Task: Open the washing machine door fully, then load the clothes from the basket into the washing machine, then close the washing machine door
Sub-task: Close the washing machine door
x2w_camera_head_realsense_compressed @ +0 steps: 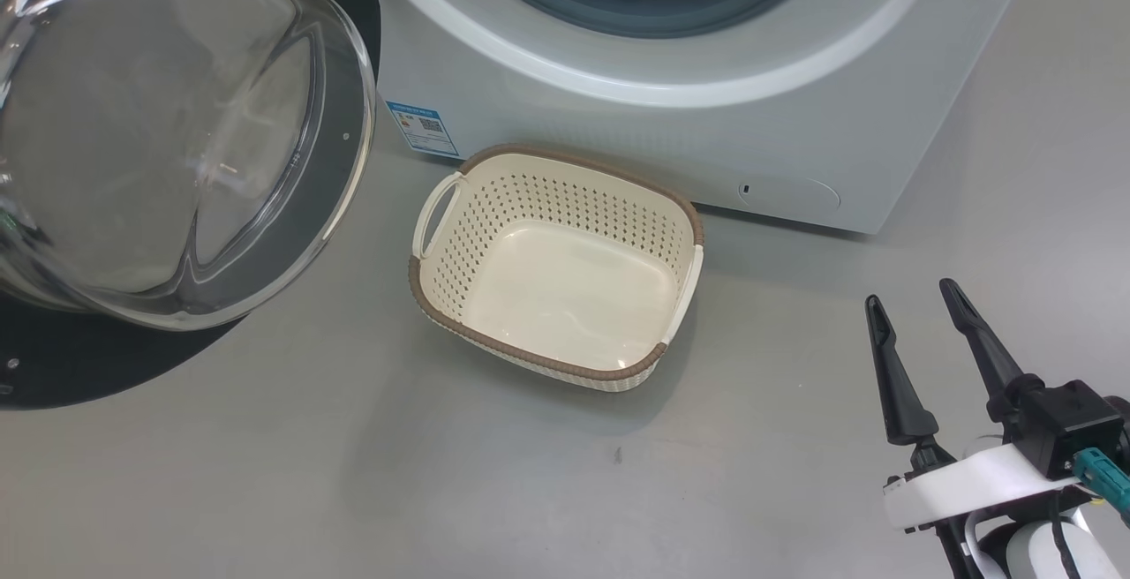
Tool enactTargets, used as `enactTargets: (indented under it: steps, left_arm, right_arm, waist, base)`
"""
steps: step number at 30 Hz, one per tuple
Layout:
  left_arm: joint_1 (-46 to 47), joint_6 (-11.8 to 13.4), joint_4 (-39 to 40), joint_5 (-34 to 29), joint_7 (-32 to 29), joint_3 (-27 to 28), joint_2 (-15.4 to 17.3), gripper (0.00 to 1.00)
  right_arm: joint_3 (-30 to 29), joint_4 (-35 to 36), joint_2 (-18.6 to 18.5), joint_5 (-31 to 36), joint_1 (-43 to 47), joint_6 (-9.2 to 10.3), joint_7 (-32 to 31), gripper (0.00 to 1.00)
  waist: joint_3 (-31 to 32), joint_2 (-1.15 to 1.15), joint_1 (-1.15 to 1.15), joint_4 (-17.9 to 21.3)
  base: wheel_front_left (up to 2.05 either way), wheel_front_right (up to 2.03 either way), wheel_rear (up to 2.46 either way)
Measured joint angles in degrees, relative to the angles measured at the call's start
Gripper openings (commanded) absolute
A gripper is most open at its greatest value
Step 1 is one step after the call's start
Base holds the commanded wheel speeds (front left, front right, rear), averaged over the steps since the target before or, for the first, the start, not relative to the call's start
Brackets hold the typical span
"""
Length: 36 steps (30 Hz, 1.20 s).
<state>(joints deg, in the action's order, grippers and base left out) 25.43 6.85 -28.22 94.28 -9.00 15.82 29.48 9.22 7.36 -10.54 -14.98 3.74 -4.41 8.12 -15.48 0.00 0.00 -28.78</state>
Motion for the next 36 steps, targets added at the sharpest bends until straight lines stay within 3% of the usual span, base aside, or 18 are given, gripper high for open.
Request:
enactTargets:
  steps: [8, 25, 36]
  left_arm:
    - [1.0, -0.5, -1.3, 0.5, -2.8, -1.1, 0.7, 0.00]
    - [0.6, -6.8, -2.8, 5.5, -13.5, -1.3, 0.8, 0.00]
    - [0.3, -11.2, -2.1, 10.9, -20.0, -1.3, -2.4, 0.00]
  right_arm:
    - [0.0, 0.1, 0.0, 0.0, 0.0, 0.00, -0.1, 1.00]
    - [0.5, 0.1, 0.1, 0.0, 0.1, 0.01, -0.3, 1.00]
    - [0.5, 0.4, 0.5, -0.1, 0.4, 0.51, -0.2, 1.00]
  waist:
    - [0.0, 0.00, 0.00, -0.3]
    - [1.4, 0.00, 0.00, -0.8]
    - [1.8, 0.00, 0.00, -1.7]
  base:
    - [0.00, 0.00, 0.00]
    - [0.00, 0.00, 0.00]
    - [0.00, 0.00, 0.00]
